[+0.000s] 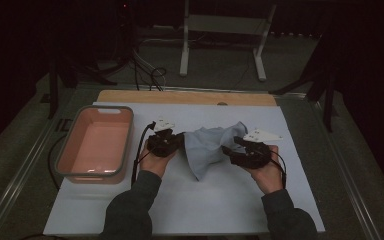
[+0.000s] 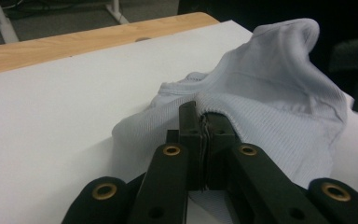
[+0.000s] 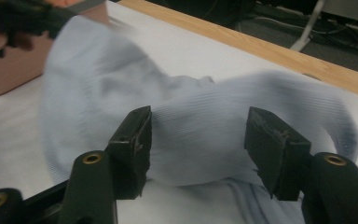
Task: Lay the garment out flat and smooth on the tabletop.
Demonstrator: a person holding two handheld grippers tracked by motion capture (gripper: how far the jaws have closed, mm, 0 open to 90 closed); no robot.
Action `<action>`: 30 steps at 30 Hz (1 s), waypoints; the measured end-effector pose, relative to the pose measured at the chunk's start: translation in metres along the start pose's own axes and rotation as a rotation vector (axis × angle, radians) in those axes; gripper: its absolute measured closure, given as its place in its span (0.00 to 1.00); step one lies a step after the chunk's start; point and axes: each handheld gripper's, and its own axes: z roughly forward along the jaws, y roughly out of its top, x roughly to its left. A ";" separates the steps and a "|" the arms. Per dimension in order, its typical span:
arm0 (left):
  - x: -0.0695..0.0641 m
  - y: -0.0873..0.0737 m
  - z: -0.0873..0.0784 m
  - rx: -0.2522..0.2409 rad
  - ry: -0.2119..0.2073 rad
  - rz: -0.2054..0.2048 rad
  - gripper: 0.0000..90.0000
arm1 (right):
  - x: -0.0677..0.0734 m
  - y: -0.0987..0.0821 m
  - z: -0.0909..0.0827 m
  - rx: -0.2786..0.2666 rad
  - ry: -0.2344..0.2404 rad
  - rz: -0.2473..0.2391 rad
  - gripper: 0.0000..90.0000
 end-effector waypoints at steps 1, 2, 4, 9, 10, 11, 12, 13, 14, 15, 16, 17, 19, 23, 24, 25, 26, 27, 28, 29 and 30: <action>0.000 0.000 0.000 0.000 0.000 0.000 0.99 | 0.000 0.000 0.000 0.000 0.000 0.000 0.45; 0.002 0.000 -0.001 -0.006 0.001 -0.010 0.99 | 0.007 -0.001 -0.001 -0.003 0.014 -0.008 0.45; 0.003 0.000 -0.001 -0.005 0.007 -0.018 0.99 | 0.015 -0.003 0.000 0.005 0.022 -0.032 0.45; 0.005 0.001 -0.002 -0.010 0.012 -0.028 0.99 | 0.028 -0.005 0.006 0.023 0.045 -0.071 0.45; 0.005 0.001 -0.003 -0.011 0.012 -0.032 0.99 | 0.030 -0.005 0.008 0.027 0.057 -0.081 0.45; 0.006 0.001 -0.004 -0.011 0.014 -0.034 0.99 | 0.033 -0.005 0.010 0.031 0.074 -0.089 0.46; 0.007 0.001 -0.004 -0.011 0.014 -0.034 0.99 | 0.037 -0.005 0.013 0.043 0.091 -0.103 0.46; 0.008 0.001 -0.005 -0.012 0.014 -0.037 0.99 | 0.038 -0.005 0.014 0.046 0.095 -0.108 0.46; 0.008 0.001 -0.006 -0.013 0.017 -0.039 0.99 | 0.040 -0.005 0.016 0.052 0.101 -0.117 0.46; 0.008 0.001 -0.007 -0.013 0.015 -0.041 0.99 | 0.042 -0.005 0.019 0.058 0.107 -0.116 0.45; 0.008 0.001 -0.009 -0.015 0.014 -0.043 0.99 | 0.043 -0.004 0.022 0.062 0.114 -0.119 0.45; 0.008 0.001 -0.009 -0.015 0.014 -0.043 0.99 | 0.043 -0.004 0.022 0.062 0.114 -0.119 0.45; 0.005 0.002 -0.014 -0.015 0.004 -0.036 0.99 | 0.044 -0.004 0.033 0.075 0.120 -0.105 0.46; -0.002 0.002 -0.020 -0.002 -0.024 -0.021 1.00 | 0.041 -0.002 0.040 0.070 0.126 -0.086 0.44; -0.005 0.001 -0.021 -0.002 -0.034 -0.014 1.00 | 0.040 -0.001 0.042 0.070 0.127 -0.087 0.43; -0.007 0.001 -0.023 -0.004 -0.038 -0.011 1.00 | 0.040 0.000 0.043 0.071 0.126 -0.086 0.43; -0.007 0.001 -0.023 -0.004 -0.038 -0.011 1.00 | 0.040 0.000 0.043 0.071 0.126 -0.086 0.43; -0.010 0.001 -0.025 -0.005 -0.048 -0.006 1.00 | 0.039 0.001 0.044 0.071 0.125 -0.084 0.43; -0.011 0.000 -0.027 -0.002 -0.052 0.000 1.00 | 0.038 0.002 0.046 0.069 0.124 -0.083 0.42; -0.015 0.000 -0.029 0.004 -0.065 0.010 1.00 | 0.038 0.005 0.048 0.070 0.118 -0.076 0.40; -0.015 0.000 -0.029 0.004 -0.065 0.010 1.00 | 0.037 0.006 0.049 0.070 0.122 -0.080 0.38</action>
